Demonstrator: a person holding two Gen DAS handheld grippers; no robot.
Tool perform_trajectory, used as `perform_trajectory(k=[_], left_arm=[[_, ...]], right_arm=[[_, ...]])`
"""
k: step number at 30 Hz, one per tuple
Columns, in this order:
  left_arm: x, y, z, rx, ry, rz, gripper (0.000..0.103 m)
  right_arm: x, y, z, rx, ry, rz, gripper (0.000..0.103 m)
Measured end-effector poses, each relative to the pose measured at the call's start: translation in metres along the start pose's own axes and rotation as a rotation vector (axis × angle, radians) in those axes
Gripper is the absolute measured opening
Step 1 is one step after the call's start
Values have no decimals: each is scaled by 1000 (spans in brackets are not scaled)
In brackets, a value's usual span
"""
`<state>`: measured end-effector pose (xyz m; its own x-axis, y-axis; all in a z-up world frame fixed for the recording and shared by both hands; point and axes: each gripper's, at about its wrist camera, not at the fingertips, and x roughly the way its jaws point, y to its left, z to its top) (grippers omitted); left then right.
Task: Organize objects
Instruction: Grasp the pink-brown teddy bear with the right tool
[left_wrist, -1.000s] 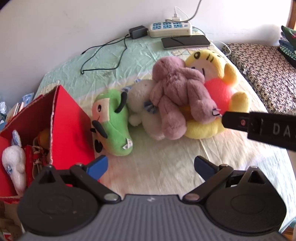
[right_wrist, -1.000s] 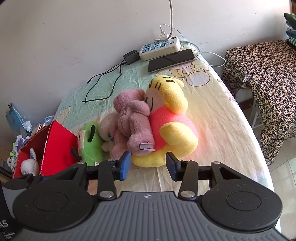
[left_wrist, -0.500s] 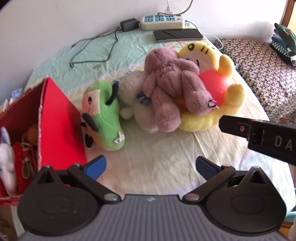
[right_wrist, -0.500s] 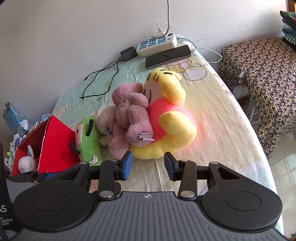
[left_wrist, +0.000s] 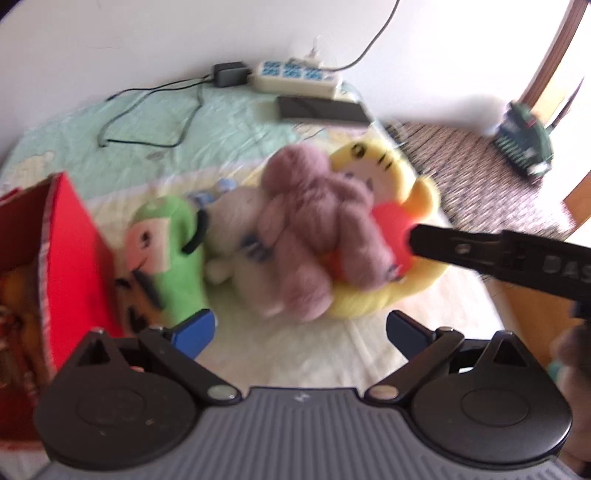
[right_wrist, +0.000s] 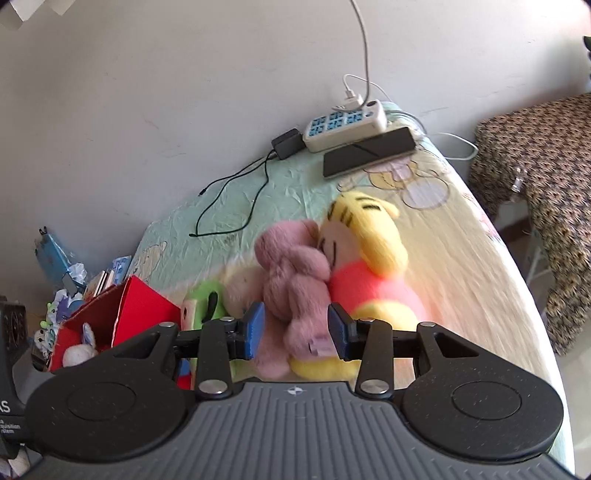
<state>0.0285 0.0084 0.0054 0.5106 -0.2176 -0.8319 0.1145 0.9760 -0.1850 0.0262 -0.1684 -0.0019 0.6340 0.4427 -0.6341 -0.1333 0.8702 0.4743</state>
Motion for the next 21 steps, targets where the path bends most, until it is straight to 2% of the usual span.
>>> perform_trajectory(k=[8, 14, 17, 21], left_arm=[[31, 12, 13, -81, 23, -138, 96], [58, 19, 21, -111, 61, -172, 96], [68, 23, 23, -137, 84, -212, 96], [76, 22, 27, -140, 89, -251, 90]], right_arm=[[39, -5, 11, -57, 56, -28, 42], [59, -7, 14, -68, 106, -9, 43], [68, -8, 13, -57, 133, 7, 43], [73, -13, 15, -34, 136, 26, 43]])
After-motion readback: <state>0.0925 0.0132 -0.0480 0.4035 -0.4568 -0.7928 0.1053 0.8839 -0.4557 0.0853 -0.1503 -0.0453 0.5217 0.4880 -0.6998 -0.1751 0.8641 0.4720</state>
